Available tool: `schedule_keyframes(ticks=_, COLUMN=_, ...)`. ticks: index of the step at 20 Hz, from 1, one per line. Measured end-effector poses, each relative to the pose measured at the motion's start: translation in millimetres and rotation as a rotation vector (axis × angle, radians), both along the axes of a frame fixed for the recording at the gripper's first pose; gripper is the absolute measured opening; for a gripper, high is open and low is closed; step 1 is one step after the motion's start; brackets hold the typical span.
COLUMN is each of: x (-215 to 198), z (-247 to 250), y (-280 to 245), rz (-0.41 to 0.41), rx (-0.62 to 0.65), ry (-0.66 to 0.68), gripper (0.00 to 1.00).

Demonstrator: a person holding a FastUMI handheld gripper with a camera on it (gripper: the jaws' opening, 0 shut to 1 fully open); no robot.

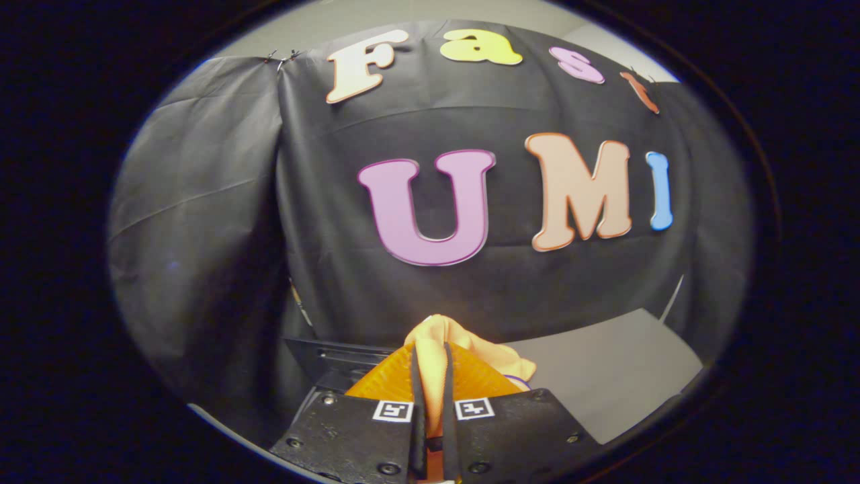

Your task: Put the clothes into the washing machine and then close the washing machine lid.

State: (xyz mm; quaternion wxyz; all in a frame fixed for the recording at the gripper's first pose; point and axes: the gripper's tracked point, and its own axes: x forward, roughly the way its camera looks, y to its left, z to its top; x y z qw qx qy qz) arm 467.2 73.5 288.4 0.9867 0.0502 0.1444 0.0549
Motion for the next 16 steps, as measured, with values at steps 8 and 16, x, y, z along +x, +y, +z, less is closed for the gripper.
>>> schedule_keyframes(ticks=8, x=13.8, z=-46.7, y=101.7, rz=0.130, rx=0.044, ry=0.042, gripper=0.09)
schedule_keyframes(ticks=16, x=38.5, z=-125.0, y=142.5, rz=0.116, rx=0.013, ry=0.097, gripper=0.24)
